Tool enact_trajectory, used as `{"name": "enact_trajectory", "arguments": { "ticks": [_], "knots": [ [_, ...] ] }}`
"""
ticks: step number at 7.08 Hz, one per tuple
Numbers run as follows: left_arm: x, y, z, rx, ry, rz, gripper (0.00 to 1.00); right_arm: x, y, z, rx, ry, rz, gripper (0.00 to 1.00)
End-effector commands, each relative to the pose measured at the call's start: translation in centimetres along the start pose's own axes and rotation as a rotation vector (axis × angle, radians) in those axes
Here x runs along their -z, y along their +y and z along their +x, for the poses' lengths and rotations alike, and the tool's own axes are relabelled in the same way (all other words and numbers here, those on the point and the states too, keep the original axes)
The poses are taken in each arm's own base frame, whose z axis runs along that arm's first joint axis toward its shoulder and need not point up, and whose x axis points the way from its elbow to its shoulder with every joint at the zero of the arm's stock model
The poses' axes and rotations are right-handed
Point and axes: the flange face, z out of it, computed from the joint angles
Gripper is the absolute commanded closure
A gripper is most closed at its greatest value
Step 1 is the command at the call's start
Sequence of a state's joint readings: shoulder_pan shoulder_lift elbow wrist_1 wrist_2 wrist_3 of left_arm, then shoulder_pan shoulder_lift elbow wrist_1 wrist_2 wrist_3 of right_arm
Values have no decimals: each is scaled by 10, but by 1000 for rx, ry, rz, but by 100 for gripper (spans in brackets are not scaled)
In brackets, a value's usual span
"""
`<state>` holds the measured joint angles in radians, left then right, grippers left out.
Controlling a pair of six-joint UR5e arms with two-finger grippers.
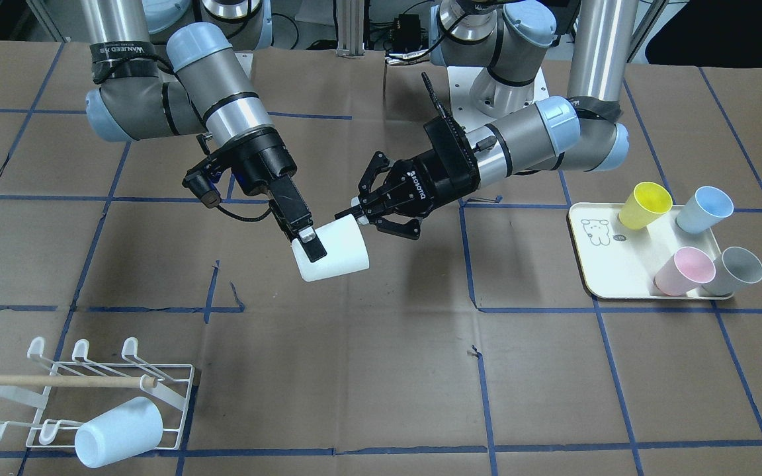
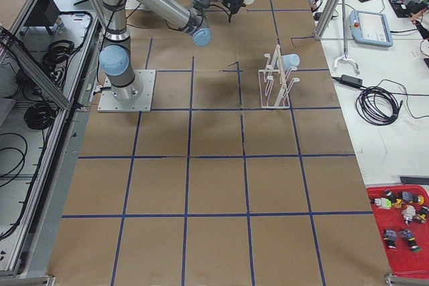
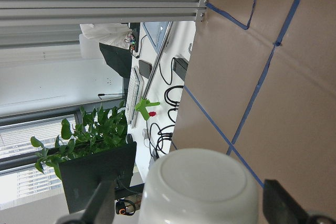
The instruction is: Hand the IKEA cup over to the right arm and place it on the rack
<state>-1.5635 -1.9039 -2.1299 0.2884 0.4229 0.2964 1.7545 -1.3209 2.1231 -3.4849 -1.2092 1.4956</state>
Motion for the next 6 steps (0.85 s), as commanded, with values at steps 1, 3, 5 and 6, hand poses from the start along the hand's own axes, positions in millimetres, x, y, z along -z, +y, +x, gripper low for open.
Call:
{"name": "enact_trajectory", "arguments": {
  "ticks": [1,3,5,6],
  "knots": [
    [0,0,0,-1,0,0,100,0,2,0,6,0,-5,0],
    [0,0,0,0,0,1,100,0,2,-1,9,-3,-5,0],
    [0,-1,0,-2,0,1,100,-2,1,2,0,3,-2,0],
    [0,0,0,0,0,1,100,-6,0,4,-5,10,-3,0]
  ]
}}
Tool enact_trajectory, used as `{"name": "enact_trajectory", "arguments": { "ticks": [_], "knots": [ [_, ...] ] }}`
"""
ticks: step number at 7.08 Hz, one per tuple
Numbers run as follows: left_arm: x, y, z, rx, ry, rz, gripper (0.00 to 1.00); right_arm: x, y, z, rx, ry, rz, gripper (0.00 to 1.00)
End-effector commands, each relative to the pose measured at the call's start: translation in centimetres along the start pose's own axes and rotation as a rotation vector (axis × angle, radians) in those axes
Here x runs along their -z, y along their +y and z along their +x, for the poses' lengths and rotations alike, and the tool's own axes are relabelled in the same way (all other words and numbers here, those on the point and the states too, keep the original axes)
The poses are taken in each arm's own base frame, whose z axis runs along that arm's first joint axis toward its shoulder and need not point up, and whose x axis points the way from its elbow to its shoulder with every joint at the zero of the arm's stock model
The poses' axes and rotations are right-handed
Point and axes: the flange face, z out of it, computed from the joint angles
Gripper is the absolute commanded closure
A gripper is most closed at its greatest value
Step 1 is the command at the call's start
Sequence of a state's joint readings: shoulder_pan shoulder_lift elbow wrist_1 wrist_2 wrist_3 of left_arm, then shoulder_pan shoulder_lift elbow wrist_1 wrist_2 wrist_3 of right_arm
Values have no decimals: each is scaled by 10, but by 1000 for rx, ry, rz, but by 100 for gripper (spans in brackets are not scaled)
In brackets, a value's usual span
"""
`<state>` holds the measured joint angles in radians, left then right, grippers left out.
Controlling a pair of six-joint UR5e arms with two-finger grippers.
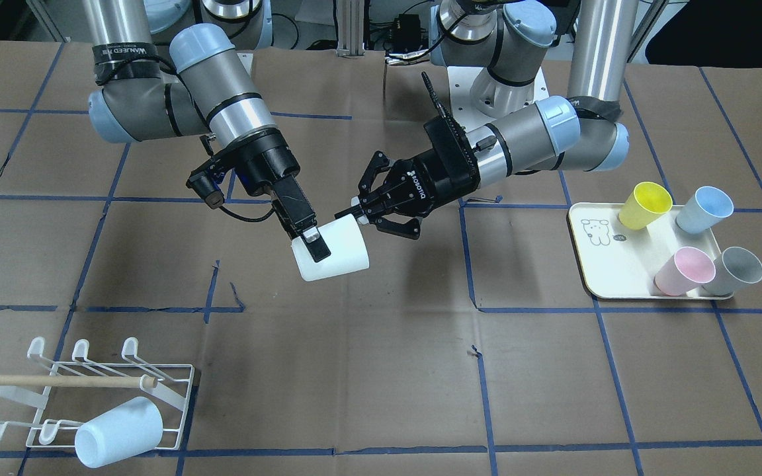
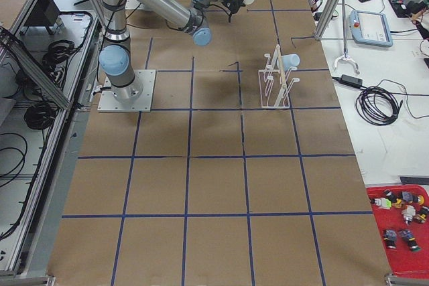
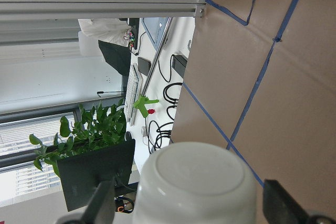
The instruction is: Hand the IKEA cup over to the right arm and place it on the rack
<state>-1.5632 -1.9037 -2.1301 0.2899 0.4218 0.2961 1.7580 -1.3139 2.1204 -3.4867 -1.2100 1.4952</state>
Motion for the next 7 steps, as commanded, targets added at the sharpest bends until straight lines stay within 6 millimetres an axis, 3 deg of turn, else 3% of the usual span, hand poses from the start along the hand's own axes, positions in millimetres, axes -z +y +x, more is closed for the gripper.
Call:
{"name": "enact_trajectory", "arguments": {
  "ticks": [1,3,7],
  "knots": [
    [-1,0,1,0,1,-1,100,-7,-3,-5,-3,-7,1,0],
    [-1,0,1,0,1,-1,100,-8,-4,-4,-7,-4,1,1],
    [0,-1,1,1,-2,0,99,-9,-4,-3,1,0,-1,37]
  ]
}}
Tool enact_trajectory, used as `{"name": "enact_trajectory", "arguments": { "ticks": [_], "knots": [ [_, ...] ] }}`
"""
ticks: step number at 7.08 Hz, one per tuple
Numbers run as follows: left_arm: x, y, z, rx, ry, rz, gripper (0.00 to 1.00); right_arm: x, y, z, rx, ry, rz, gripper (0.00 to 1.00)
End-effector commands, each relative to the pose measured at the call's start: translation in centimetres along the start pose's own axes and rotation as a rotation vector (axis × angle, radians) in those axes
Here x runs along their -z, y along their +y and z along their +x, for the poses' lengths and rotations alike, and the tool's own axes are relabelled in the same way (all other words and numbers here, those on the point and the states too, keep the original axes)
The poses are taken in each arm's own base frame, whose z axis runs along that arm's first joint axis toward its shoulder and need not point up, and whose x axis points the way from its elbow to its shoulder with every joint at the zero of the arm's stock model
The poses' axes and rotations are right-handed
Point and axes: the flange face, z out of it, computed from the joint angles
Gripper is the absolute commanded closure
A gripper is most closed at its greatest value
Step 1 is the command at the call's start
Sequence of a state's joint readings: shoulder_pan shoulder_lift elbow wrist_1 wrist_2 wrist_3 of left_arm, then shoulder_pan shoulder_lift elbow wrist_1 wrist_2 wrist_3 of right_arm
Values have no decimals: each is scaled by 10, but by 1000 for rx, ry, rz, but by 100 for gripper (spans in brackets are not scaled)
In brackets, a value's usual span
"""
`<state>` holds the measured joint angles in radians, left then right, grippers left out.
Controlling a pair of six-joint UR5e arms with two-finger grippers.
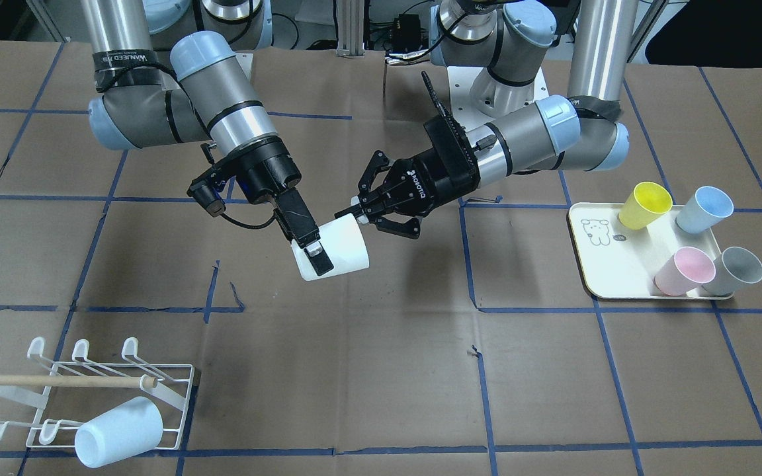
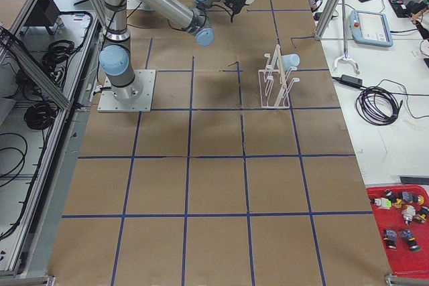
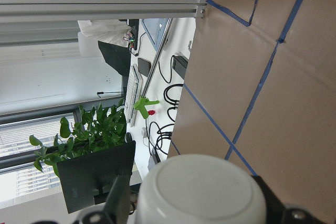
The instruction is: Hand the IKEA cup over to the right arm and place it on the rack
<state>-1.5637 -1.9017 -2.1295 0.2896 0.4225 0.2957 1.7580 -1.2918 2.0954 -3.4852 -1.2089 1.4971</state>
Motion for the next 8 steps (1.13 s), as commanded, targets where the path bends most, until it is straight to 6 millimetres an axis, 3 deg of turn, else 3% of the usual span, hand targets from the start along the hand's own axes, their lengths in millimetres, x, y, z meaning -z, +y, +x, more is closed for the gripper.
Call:
{"name": "enact_trajectory", "arguments": {
  "ticks": [1,2,3,6,8],
  "knots": [
    [0,0,0,1,-1,0,98,0,0,0,6,0,0,47],
    [0,0,0,1,-1,0,97,0,0,0,7,0,-2,55],
    [1,-2,0,-2,-2,1,84,0,0,-1,8,-1,-2,58],
    [0,-14,-5,10,-7,14,49,0,0,-2,7,-3,-1,59],
    [0,-15,-5,11,-7,14,38,0,0,-2,7,-3,-1,60]
  ]
}}
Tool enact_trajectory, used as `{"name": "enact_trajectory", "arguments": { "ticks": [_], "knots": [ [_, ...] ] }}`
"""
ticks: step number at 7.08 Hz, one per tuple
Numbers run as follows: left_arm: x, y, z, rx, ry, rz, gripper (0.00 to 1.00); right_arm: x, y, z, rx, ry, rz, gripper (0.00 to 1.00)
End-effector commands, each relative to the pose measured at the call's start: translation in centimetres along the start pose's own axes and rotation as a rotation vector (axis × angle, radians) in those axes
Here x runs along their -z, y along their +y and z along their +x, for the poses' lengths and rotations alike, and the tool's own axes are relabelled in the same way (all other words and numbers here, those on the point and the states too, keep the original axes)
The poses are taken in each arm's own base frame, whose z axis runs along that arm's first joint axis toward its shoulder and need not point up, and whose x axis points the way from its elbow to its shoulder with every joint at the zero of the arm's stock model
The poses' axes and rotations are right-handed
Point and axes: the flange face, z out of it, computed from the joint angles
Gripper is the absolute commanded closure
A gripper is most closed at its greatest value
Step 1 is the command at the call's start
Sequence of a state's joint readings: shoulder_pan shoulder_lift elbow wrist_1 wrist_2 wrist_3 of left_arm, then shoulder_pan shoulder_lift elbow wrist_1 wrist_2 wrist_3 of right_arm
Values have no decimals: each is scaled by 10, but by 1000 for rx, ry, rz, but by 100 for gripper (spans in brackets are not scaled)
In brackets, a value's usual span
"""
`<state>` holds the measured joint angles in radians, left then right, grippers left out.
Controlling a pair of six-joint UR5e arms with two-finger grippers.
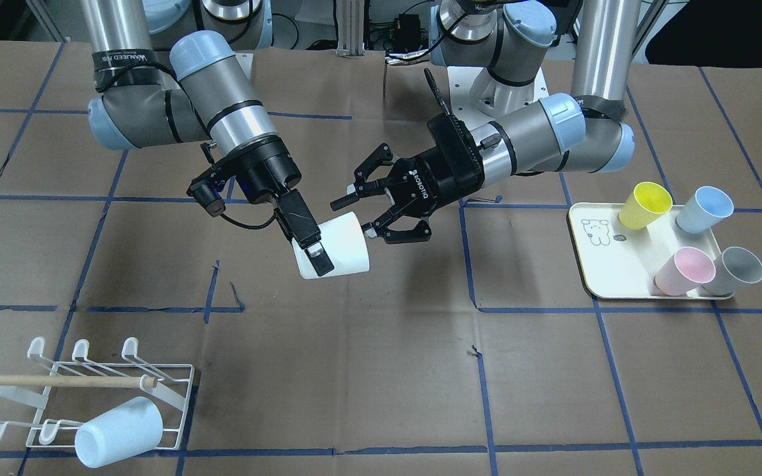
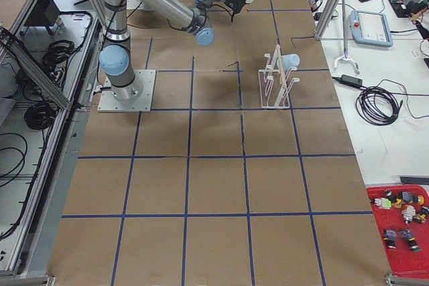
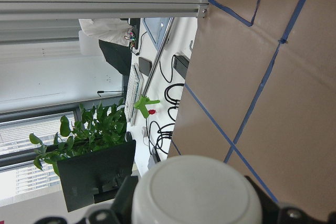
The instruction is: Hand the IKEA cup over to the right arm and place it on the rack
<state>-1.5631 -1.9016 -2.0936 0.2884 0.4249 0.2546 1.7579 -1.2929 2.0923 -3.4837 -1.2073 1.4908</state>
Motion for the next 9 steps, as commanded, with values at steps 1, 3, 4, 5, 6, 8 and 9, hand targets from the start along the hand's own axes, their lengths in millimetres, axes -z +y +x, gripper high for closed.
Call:
{"name": "enact_trajectory", "arguments": {
  "ticks": [1,3,4,5,6,8,9],
  "knots": [
    [2,-4,2,0,-1,5,25,0,0,1,-2,1,0,60],
    [23,-12,-8,5,-44,25,2,0,0,-1,1,-4,0,60],
    [57,-14,-32,11,-94,58,1,0,-1,-4,6,-13,2,62],
    [83,-14,-45,11,-92,94,1,0,-8,-9,8,-26,11,67],
    [97,-11,-54,23,-117,102,1,1,-21,-16,20,-42,29,70],
    [97,-19,-73,22,-139,101,1,9,-69,-24,291,-42,117,75],
    [98,-43,-95,32,-177,89,1,15,-96,-26,470,-29,167,76]
  ]
}}
